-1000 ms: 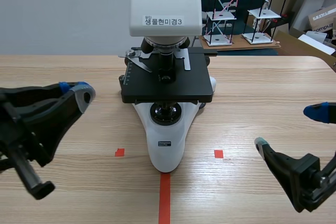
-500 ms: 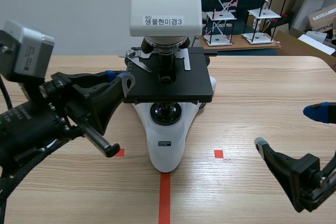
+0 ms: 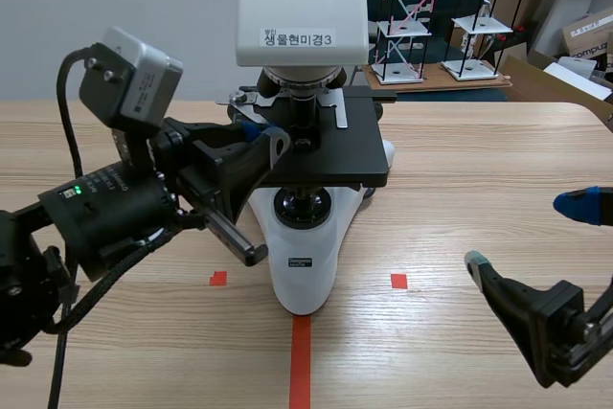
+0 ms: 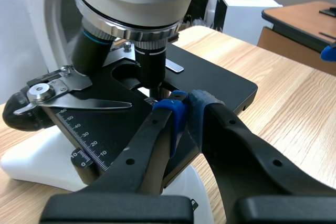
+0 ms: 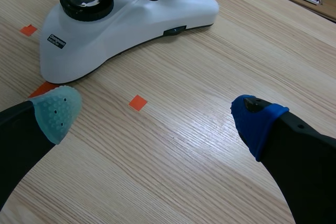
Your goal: Point at the objective lens
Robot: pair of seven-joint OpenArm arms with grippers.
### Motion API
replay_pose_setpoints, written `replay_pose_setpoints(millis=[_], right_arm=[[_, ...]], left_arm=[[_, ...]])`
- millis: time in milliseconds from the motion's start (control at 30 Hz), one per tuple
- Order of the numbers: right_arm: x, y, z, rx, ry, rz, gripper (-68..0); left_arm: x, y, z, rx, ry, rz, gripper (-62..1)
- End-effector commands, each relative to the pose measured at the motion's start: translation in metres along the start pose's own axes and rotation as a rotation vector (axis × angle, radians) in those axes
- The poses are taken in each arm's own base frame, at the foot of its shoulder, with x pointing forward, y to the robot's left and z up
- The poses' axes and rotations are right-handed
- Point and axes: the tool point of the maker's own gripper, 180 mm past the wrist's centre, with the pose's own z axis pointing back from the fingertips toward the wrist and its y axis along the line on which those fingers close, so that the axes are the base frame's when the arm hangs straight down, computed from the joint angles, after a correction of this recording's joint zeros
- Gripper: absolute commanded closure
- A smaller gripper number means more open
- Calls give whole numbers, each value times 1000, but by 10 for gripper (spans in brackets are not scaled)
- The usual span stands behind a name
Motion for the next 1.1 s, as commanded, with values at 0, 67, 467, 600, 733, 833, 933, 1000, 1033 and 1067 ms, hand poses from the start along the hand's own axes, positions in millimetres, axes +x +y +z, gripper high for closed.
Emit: replay_pose_setpoints(millis=[0,67,467,600,733,833,933,1000,1033,1067], right_arm=[[8,-3,1,-10,-31,3,-634],[8,-3,1,-10,-31,3,-634],[8,-3,1,-10,-31,3,-634],[8,-3,1,-10,-31,3,-634],[8,-3,1,-10,-31,3,-634],[8,-3,1,-10,-31,3,-634],[8,-3,1,-10,-31,3,-634],[8,-3,1,-10,-31,3,-634],[8,-3,1,-10,-31,3,-634],[8,-3,1,-10,-31,3,-634]], left_arm=[[6,0,-1,8,-28,9,-22],[6,-1,-2,5,-27,10,-22],[10,4,-5,24,-42,5,-22],[10,3,-5,25,-42,6,-22],[10,3,-5,25,-42,6,-22],[10,3,-5,25,-42,6,-22],[10,4,-5,25,-41,5,-22],[10,4,-5,25,-42,5,-22],[10,4,-5,25,-42,5,-22],[10,4,-5,25,-42,5,-22]])
